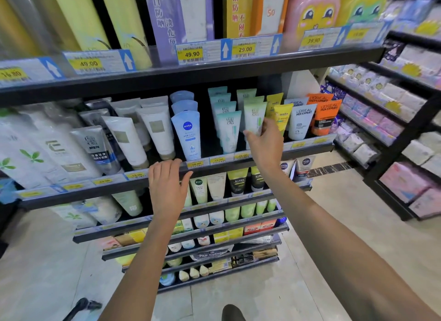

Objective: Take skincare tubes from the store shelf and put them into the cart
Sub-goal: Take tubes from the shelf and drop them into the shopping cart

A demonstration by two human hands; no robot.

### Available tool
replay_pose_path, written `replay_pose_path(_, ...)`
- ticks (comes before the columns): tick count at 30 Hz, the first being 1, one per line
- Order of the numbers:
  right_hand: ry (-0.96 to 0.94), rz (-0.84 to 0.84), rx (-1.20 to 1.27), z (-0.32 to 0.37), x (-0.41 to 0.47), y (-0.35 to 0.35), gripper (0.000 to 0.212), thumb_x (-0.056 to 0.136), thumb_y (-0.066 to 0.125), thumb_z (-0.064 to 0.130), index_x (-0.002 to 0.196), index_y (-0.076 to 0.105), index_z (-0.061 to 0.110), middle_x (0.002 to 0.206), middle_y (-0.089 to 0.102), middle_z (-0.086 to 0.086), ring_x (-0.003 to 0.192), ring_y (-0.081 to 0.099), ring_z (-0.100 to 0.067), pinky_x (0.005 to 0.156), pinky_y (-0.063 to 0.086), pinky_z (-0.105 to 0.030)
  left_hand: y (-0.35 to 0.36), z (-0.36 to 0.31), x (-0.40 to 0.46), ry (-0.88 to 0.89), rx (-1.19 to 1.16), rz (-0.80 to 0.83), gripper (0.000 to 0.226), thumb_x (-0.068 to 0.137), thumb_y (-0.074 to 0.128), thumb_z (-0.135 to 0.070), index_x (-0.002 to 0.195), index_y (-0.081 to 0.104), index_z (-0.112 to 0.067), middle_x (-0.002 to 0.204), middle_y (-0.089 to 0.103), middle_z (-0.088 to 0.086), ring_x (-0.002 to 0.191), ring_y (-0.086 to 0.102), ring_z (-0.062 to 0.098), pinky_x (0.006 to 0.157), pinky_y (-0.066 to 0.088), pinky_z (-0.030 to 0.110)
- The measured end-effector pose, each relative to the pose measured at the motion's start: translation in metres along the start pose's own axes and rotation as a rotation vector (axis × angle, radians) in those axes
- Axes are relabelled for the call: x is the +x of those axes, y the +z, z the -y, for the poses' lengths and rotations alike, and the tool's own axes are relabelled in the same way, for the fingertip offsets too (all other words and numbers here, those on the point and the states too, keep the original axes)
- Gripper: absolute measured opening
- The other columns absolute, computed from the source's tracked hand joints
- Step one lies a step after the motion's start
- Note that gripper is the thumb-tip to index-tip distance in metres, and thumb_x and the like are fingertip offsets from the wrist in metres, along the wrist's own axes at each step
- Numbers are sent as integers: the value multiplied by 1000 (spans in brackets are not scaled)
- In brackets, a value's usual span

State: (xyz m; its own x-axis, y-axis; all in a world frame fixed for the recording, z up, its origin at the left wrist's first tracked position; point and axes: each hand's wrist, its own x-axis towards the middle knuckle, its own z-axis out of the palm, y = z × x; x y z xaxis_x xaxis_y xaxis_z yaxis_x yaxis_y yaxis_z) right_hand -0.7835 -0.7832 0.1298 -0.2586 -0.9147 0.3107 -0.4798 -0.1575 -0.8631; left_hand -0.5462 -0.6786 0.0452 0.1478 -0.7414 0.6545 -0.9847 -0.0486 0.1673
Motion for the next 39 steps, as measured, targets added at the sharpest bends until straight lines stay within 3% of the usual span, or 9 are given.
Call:
replay_pose_path(6,10,46,-60,-6,1,0,32,87,79,27,112,60,20,99,68,11,86,65,-9,73,52,-28,1,2,0,4,-3,5,40,100,62,-41,125,62,-10,112,62,8,108,52,31,110,35,45)
replay_pose_path(18,-7,39,-103,-10,1,-8,33,89,78,26,113,59,14,100,68,4,85,62,-14,70,44,-26,-3,-2,0,-20,7,40,40,100,58,-43,127,61,-12,112,62,6,109,52,29,112,35,44)
replay_pose_path(22,-20,42,-112,-11,2,-8,34,90,78,26,116,60,15,102,68,5,86,60,-13,61,37,-17,-4,-4,0,-27,7,38,40,100,58,-42,127,61,-12,113,62,6,110,52,29,112,34,44)
replay_pose_path(27,-26,55,-108,-10,3,-9,34,90,78,24,118,60,14,105,68,4,89,59,-11,73,43,-25,-6,-6,1,-48,5,49,40,99,60,-41,127,61,-12,114,62,6,110,52,28,111,36,43)
replay_pose_path(32,-33,80,-153,-10,3,-11,29,90,78,23,110,58,15,100,66,3,85,58,-14,69,42,-26,-7,-8,0,-52,4,41,39,99,62,-39,127,61,-12,113,62,6,110,52,28,110,37,44)
replay_pose_path(39,-56,103,-187,-11,2,-14,33,90,78,22,115,59,12,108,70,-2,89,58,-13,74,45,-28,-10,-10,1,-67,2,69,39,98,63,-37,127,61,-12,113,62,6,110,51,28,109,38,43)
